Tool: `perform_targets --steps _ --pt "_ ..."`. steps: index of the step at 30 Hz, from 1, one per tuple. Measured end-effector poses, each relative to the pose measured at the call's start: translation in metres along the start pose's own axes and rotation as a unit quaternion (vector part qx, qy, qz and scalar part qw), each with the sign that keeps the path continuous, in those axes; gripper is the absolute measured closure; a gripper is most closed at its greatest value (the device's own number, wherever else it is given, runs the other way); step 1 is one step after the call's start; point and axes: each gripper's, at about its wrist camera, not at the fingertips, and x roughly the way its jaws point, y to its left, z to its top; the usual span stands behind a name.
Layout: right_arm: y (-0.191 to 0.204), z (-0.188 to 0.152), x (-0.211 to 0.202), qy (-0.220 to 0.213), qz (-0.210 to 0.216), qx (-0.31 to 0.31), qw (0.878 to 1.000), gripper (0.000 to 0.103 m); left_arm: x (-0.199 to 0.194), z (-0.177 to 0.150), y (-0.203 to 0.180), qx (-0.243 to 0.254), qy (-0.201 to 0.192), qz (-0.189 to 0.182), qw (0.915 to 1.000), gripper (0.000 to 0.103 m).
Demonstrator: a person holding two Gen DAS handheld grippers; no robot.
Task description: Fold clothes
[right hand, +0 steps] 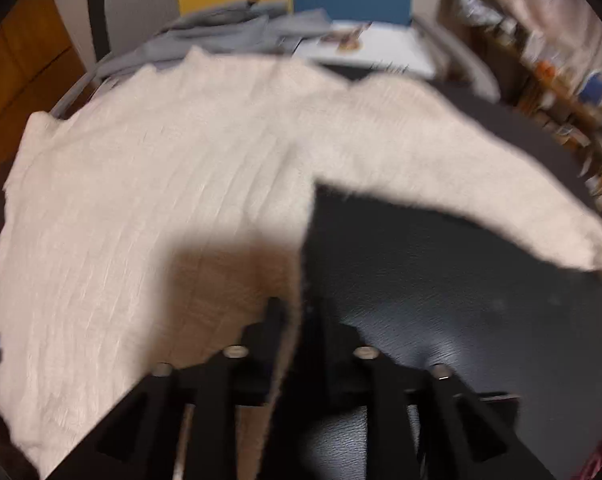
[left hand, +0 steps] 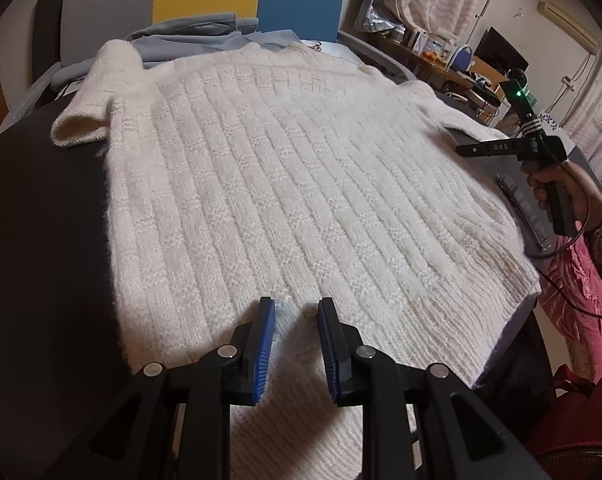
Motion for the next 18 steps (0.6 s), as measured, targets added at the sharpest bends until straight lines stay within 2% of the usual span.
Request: perform_targets --steps 2,5,7,9,10,12,13,14,16,18 --pt "0.01 0.009 -0.029 -0.055 0.017 0.004 0.998 0.08 -0.008 0.001 0.014 -0.037 -0.017 -0.025 0.9988 0.081" --pt "0.059 0.019 -0.058 -0.096 0.074 -0.056 0.991 0.079 -0.018 0.009 0.038 -0.074 -0.051 -0.023 0.9957 0.081" --pt "0.103 0.023 -0.051 -0.087 0.125 -0.093 0.984 0.07 -0.022 0.018 0.056 -0.107 -0.073 -0.012 0.9915 0.081" --pt "0.134 0.019 -0.032 -0.064 0.144 -0.12 0.98 0.065 -0.027 0.031 0.084 -0.155 -0.095 0.001 0.9834 0.081" --pt "0.15 0.014 -0.021 -0.05 0.148 -0.138 0.978 0.065 -0.028 0.038 0.095 -0.168 -0.104 0.012 0.9802 0.081" --pt "0.174 0.007 0.0 -0.028 0.122 -0.181 0.975 0.065 -0.03 0.05 0.119 -0.192 -0.119 0.046 0.973 0.081" --pt "0.182 0.002 0.012 -0.015 0.093 -0.208 0.973 0.065 -0.031 0.055 0.134 -0.205 -0.125 0.071 0.9683 0.081" --pt "0.183 -0.003 0.021 -0.011 0.071 -0.228 0.971 0.064 -0.029 0.061 0.147 -0.218 -0.123 0.081 0.9648 0.081" --pt "0.168 -0.002 0.021 -0.011 0.089 -0.197 0.976 0.061 -0.023 0.071 0.171 -0.245 -0.117 0.095 0.9578 0.081" --pt "0.157 0.001 0.023 -0.005 0.104 -0.169 0.98 0.061 -0.015 0.08 0.19 -0.262 -0.108 0.083 0.9553 0.081"
